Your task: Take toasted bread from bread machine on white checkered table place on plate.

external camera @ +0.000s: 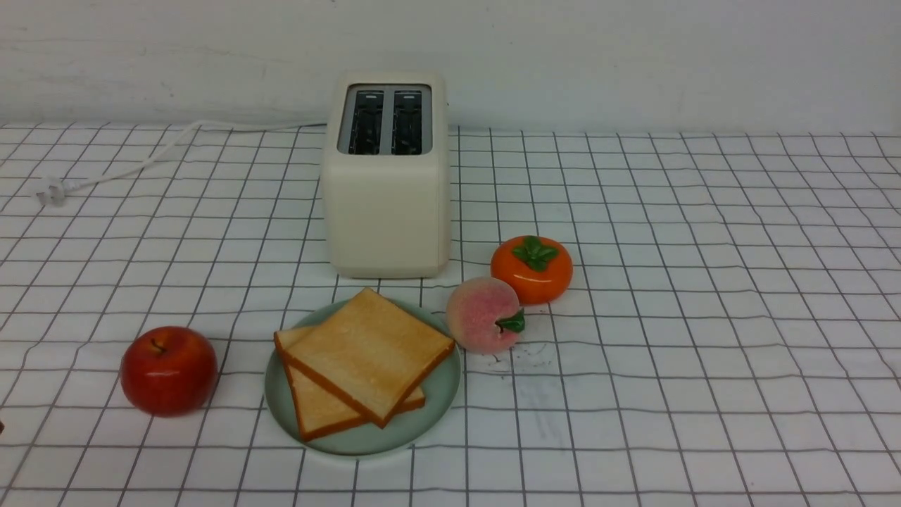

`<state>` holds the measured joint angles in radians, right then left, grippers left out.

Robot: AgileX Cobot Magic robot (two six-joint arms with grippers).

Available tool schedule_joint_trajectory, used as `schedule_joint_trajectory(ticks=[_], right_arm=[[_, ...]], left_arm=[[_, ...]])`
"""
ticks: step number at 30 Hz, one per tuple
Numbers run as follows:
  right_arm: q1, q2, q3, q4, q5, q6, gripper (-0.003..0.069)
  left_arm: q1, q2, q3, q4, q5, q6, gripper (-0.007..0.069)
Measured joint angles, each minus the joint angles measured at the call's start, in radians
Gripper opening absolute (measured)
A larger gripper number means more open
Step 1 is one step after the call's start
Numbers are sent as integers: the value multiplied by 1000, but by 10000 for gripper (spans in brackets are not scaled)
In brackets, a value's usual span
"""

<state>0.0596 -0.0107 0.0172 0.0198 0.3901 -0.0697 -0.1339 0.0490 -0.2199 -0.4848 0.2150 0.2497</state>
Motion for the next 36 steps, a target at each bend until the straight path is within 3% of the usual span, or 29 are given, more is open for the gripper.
schedule_joint_trajectory(ticks=[10,17,20,24,36], right_arm=[[0,0,0,0,0,0,-2],[0,0,0,0,0,0,1],[0,0,0,1,1,0,3],[0,0,0,3,1,0,5],[0,0,0,3,1,0,10]], left_arm=[[0,0,26,5,-18,-3,18],[12,-56,220,183,-113,-161,-13],[37,-59,244,280,-52,-273,-13],[45,-59,250,372,154,-401,-13],[46,-59,250,385,165,-473,-13]])
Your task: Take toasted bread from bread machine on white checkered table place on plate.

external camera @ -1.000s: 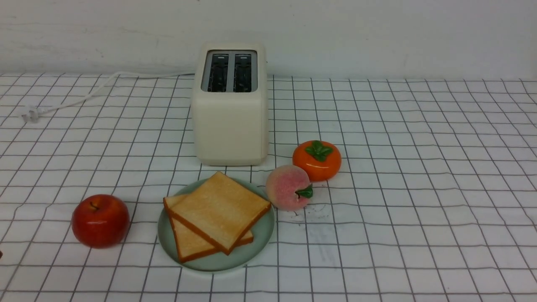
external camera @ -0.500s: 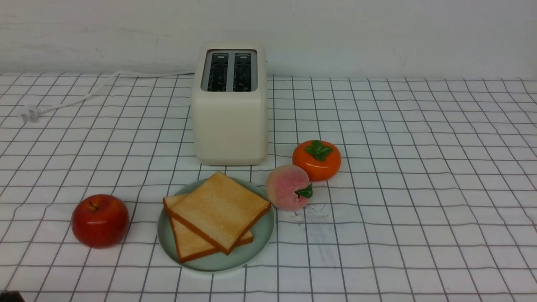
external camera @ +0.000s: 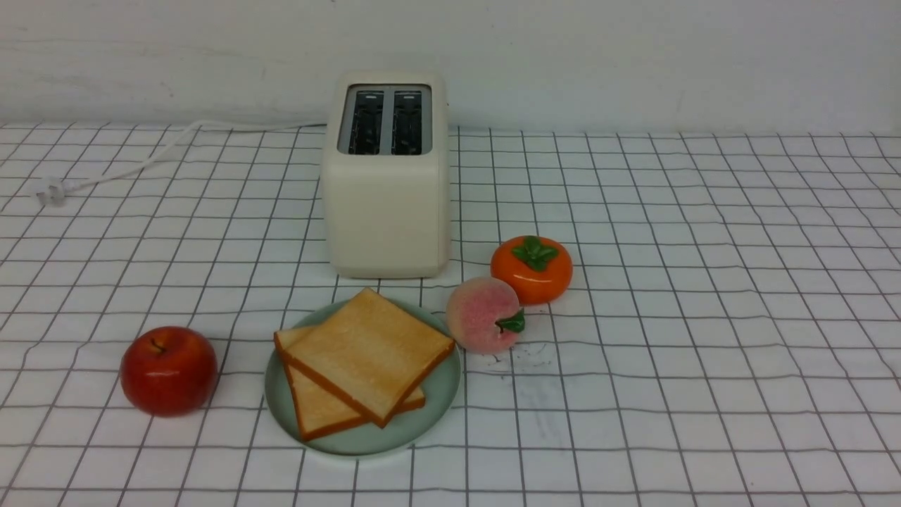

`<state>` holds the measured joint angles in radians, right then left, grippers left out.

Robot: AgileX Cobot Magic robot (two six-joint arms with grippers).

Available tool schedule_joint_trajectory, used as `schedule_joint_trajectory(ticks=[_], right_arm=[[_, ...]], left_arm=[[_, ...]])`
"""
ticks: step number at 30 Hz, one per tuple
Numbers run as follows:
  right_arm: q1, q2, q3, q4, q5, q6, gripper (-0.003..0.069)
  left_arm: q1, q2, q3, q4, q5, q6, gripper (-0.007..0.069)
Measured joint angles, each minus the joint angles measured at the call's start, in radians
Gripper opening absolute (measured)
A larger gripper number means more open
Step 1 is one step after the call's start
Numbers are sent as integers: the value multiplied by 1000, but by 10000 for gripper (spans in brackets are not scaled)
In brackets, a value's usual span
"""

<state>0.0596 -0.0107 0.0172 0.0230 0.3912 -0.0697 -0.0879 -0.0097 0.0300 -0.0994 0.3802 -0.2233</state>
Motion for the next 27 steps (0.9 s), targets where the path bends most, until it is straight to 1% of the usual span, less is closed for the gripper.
schedule_joint_trajectory(ticks=[27], right_arm=[[0,0,0,0,0,0,20]], left_arm=[[0,0,0,0,0,-4,-12]])
